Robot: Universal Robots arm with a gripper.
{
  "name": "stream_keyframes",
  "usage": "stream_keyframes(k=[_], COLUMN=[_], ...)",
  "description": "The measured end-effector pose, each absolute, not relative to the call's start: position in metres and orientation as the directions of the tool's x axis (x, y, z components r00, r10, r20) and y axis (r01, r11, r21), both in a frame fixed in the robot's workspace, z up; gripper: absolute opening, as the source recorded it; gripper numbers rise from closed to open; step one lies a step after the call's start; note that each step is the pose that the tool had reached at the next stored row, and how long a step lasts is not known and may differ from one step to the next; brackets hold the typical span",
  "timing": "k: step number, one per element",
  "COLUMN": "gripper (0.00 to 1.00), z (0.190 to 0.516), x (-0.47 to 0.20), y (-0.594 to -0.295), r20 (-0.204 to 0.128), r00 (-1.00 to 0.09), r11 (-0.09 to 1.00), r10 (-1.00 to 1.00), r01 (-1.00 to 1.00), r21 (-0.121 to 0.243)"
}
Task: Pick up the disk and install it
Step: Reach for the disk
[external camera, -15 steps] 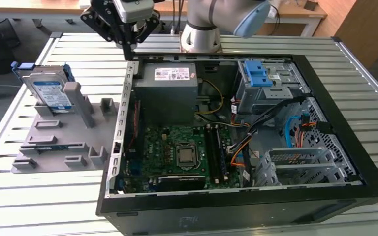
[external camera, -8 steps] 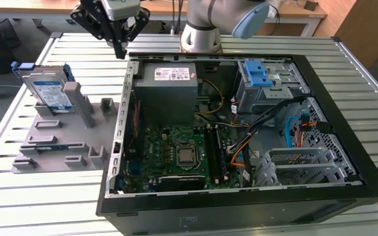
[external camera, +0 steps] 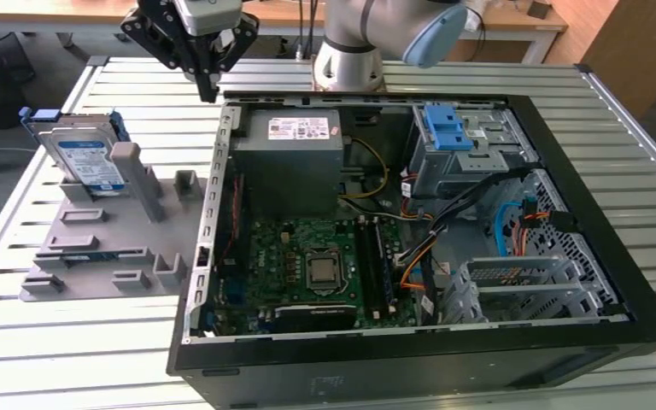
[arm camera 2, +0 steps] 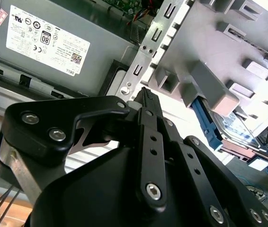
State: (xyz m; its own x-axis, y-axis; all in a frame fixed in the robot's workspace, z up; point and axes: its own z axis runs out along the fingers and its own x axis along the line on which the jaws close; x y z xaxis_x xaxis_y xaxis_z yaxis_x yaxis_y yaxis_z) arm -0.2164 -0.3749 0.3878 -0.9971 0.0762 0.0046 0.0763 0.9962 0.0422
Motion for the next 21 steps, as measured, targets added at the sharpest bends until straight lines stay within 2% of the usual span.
stream_keyframes(k=[21], gripper=[0.11], z=[0.388], x=[-0.237], y=[-0.373], r20=[0.005], r00=[-0.997], r11=[0.996], r10=[0.076], r01=[0.076], r21=[0.042])
